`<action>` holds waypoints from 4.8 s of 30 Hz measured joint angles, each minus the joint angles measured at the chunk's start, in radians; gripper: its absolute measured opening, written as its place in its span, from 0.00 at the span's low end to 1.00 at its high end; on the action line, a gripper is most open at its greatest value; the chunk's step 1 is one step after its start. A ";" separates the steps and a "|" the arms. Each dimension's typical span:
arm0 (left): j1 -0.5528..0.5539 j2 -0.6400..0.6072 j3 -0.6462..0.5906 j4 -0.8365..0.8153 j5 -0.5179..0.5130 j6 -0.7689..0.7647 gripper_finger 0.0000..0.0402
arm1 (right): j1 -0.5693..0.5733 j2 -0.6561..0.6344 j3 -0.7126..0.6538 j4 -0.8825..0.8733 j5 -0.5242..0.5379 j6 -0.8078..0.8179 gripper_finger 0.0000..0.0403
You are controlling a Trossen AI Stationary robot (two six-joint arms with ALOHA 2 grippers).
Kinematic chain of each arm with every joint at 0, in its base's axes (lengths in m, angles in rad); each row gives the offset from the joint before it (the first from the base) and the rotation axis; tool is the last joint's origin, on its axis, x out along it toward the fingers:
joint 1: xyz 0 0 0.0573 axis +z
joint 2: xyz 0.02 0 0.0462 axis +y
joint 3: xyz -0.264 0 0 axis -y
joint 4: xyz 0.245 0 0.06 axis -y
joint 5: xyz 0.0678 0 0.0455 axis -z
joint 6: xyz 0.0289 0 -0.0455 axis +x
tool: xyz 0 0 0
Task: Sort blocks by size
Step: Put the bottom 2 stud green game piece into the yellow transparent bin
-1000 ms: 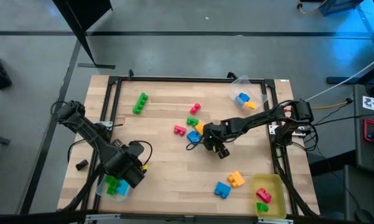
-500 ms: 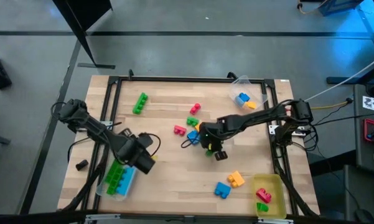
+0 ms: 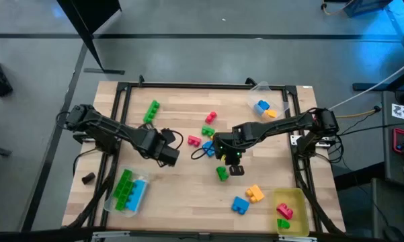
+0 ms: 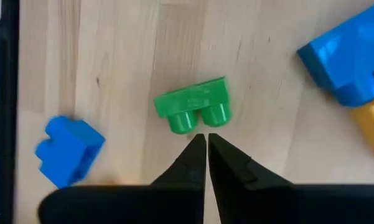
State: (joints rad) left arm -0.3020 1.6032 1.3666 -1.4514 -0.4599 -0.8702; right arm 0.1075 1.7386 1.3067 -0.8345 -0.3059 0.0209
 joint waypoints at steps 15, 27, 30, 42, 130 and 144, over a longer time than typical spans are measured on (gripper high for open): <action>0.100 0.000 0.000 0.184 0.002 0.199 0.53 | 0.090 0.010 0.001 0.129 0.216 0.271 0.47; 0.297 0.000 -0.001 0.265 0.003 0.535 0.53 | 0.149 0.114 0.001 0.145 0.216 0.661 0.55; 0.355 0.000 -0.002 0.289 0.003 0.597 0.53 | 0.155 0.135 0.001 0.161 0.261 0.712 0.55; 0.441 0.000 -0.002 0.364 0.014 0.671 0.53 | 0.155 0.158 0.001 0.151 0.370 0.786 0.55; 0.618 -0.712 -0.603 0.659 0.224 0.609 0.53 | 0.389 -0.053 0.000 -0.191 0.283 0.905 0.34; 0.541 -0.740 -0.638 0.683 0.223 0.557 0.53 | 0.397 -0.050 -0.145 0.082 0.279 1.055 0.34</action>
State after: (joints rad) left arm 0.2388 0.8634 0.7284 -0.7682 -0.2366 -0.3131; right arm 0.5049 1.6887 1.1615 -0.7529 -0.0265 1.0754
